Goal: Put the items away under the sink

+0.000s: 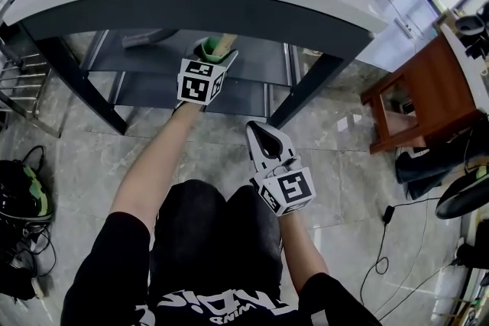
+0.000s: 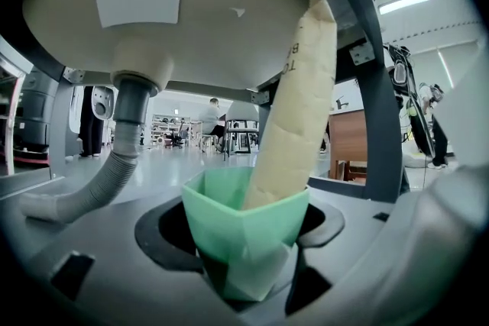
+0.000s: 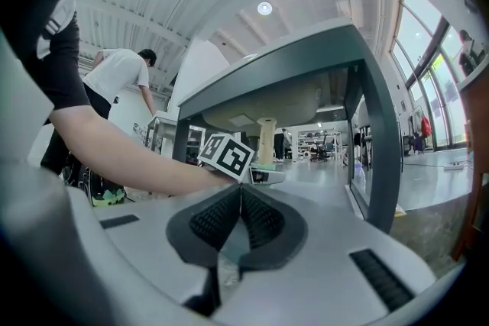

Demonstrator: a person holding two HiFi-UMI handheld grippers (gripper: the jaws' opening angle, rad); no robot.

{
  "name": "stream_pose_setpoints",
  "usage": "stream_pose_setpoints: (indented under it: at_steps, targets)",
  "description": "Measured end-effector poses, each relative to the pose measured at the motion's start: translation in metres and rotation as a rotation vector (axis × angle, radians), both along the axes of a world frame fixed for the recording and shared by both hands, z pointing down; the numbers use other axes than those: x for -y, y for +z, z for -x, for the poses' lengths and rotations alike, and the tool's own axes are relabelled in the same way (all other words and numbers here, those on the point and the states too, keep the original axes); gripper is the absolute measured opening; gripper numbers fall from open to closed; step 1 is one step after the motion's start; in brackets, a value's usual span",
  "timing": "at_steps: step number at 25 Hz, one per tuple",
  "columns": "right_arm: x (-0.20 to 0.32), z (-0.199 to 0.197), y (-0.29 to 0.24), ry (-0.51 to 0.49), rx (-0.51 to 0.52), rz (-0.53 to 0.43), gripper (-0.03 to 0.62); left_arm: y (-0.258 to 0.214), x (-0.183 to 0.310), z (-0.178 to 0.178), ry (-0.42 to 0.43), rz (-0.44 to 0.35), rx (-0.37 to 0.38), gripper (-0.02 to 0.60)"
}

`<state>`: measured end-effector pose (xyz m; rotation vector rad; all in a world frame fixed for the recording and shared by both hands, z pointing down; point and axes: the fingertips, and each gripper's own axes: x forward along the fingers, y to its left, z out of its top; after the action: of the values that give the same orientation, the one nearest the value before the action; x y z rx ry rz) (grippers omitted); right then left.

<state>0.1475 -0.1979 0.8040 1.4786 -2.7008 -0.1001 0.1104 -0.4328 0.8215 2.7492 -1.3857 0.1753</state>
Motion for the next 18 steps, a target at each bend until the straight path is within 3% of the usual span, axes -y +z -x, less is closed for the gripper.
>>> stream_pose_setpoints:
  at_steps: [6, 13, 18]
  targets:
    - [-0.0014, -0.0033, 0.0023, 0.008, 0.004, 0.007, 0.020, 0.0029, 0.0015, -0.0032, -0.010, 0.017, 0.026, 0.336]
    - [-0.0012, -0.0044, 0.0030, 0.006, 0.007, 0.007, 0.020, -0.0003, 0.0023, -0.0023, -0.037, 0.007, -0.006, 0.426]
    - [-0.0032, -0.0036, 0.0008, 0.005, 0.010, 0.000, 0.020, -0.0004, -0.0051, 0.0011, -0.032, 0.019, -0.012, 0.442]
